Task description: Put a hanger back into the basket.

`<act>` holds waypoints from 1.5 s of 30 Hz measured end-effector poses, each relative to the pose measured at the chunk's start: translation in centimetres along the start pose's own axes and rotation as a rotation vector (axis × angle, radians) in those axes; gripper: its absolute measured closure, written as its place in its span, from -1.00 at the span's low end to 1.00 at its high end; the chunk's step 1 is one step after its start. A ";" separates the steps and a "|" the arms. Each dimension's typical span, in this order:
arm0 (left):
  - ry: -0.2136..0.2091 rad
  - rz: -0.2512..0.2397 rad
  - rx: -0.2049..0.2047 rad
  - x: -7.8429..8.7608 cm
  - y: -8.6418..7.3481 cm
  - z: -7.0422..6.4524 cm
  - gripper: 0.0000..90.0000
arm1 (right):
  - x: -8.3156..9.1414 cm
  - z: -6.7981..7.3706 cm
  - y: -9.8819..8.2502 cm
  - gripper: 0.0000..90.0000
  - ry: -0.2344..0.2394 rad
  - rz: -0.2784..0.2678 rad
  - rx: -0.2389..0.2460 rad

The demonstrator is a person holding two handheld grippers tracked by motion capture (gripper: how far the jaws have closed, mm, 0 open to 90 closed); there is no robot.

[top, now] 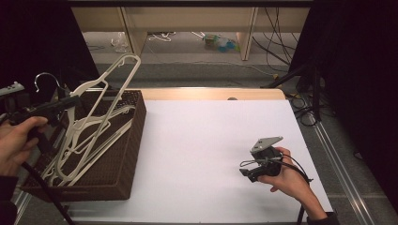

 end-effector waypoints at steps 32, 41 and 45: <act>-0.005 0.251 0.059 -1.2 -7.6 8.0 0.90 | -0.3 0.4 -0.3 -0.43 0.001 -0.007 -0.007; -0.010 0.262 0.104 -2.4 -8.6 8.9 0.88 | -0.3 0.3 -0.3 -0.44 0.013 -0.009 0.027; 0.005 0.285 0.123 -2.9 -9.3 9.4 0.87 | -0.4 0.2 -0.3 -0.44 0.005 -0.019 0.028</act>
Point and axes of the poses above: each handheld gripper's, and its own axes: x roughly backward along the jaws, y roughly out of its top, z roughly to its left, the point moved 9 cm from there along -x, roughly forward along the jaws, and after that the axes turned 3 degrees about z, right-handed, at the moved point
